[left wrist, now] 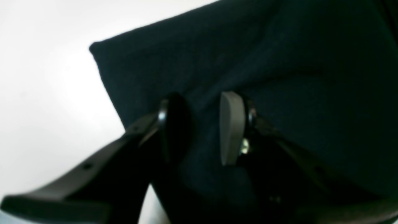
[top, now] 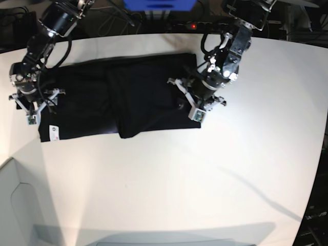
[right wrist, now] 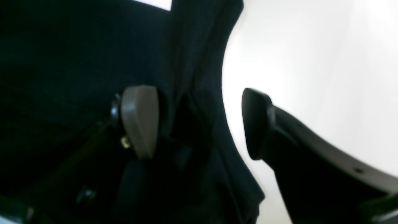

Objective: Fold the T-shirt properly
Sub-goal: 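Release the folded end and lift both grippers off the shirt, then grasp the shirt end with the right gripper and fold it over the stack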

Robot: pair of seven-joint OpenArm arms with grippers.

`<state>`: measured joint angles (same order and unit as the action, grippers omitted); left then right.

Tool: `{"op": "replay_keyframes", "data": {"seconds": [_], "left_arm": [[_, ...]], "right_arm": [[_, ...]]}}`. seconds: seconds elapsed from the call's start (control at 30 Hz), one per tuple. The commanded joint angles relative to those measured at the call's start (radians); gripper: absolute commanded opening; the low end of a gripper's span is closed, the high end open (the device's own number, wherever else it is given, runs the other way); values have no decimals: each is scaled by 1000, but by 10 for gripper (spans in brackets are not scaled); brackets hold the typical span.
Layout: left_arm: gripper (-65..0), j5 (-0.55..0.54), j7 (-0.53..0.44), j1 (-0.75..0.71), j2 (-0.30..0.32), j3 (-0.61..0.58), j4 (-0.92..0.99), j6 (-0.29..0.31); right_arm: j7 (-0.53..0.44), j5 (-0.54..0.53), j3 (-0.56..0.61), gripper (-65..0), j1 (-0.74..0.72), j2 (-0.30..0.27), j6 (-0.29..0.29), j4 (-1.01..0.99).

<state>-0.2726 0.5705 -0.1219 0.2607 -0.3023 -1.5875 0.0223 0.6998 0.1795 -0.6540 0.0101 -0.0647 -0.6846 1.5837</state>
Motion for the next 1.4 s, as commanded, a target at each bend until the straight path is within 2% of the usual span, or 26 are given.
{"op": "replay_keyframes", "data": {"seconds": [0.0, 0.13, 0.33, 0.5, 0.77, 0.83, 0.93, 1.17, 1.37], "left_arm": [[-436, 12, 19, 3, 10, 5, -6, -18], [-436, 12, 19, 3, 10, 5, -4, -18], [-436, 12, 19, 3, 10, 5, -4, -18], [-436, 12, 19, 3, 10, 5, -4, -18], [-436, 12, 19, 3, 10, 5, -15, -22], [-436, 12, 19, 3, 10, 5, -15, -22], [-436, 12, 18, 6, 10, 7, -15, -22], [-436, 5, 18, 23, 4, 7, -66, -25], [-436, 3, 24, 14, 7, 10, -221, -26]], "right_arm": [[-16, -8, -3, -225, -14, -14, -14, 16], [-16, -7, -5, -224, -29, -16, -14, -22], [-16, -5, -95, -224, -75, -27, -14, -122], [-15, -10, -92, -223, -75, -54, -14, -199], [-15, -10, -91, -235, -54, -50, -14, -247], [-15, -10, -79, -269, -48, -50, -14, -248], [-15, -10, -63, -353, -42, -48, -14, -250], [-15, -8, -62, -638, -25, -30, -14, -250], [-15, -8, -68, -650, -25, -30, -14, -219]]}}
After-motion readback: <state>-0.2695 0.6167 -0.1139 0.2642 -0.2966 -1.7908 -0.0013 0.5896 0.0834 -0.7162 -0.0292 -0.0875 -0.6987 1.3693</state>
